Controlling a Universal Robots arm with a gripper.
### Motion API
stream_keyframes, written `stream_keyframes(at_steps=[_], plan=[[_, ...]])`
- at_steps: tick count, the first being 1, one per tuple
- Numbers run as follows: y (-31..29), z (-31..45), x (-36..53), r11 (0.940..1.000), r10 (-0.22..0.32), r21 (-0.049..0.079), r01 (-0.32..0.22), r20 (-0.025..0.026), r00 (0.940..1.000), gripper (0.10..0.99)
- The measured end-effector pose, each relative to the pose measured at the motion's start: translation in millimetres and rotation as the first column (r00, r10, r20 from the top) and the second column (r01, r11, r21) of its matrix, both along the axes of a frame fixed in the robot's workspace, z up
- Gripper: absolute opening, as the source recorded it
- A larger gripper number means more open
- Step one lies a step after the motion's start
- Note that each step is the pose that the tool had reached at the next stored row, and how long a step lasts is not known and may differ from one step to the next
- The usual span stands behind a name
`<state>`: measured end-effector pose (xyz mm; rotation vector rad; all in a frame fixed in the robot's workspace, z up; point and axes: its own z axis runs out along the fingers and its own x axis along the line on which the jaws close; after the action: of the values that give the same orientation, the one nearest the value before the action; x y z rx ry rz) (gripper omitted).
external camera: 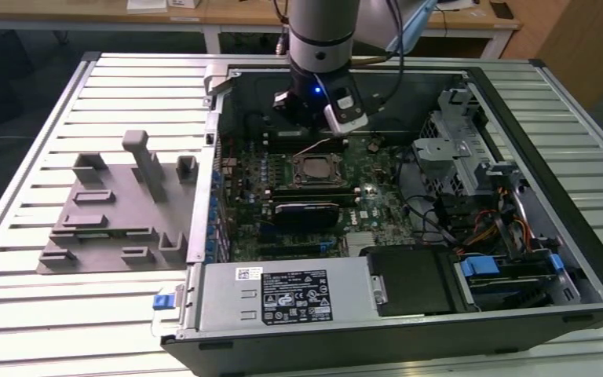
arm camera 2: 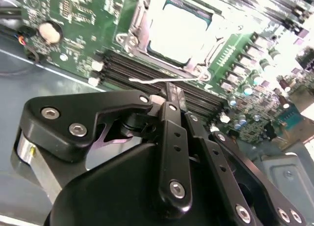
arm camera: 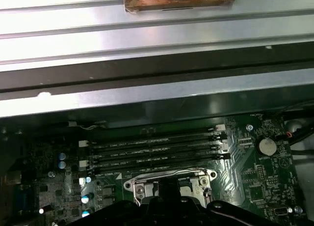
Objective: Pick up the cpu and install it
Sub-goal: 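Install the first cpu locking lever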
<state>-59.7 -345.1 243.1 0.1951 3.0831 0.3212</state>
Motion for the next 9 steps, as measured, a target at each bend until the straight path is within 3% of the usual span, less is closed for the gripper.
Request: stream_keyframes(at_steps=[2,9], plan=[[0.0,0.0,2.4,0.9999,-0.004,-0.011,0.004,0.0000,1.0000,0.106],[0.0,-1.0,2.6,0.9999,-0.005,-0.015,0.005,0.0003,1.0000,0.106]])
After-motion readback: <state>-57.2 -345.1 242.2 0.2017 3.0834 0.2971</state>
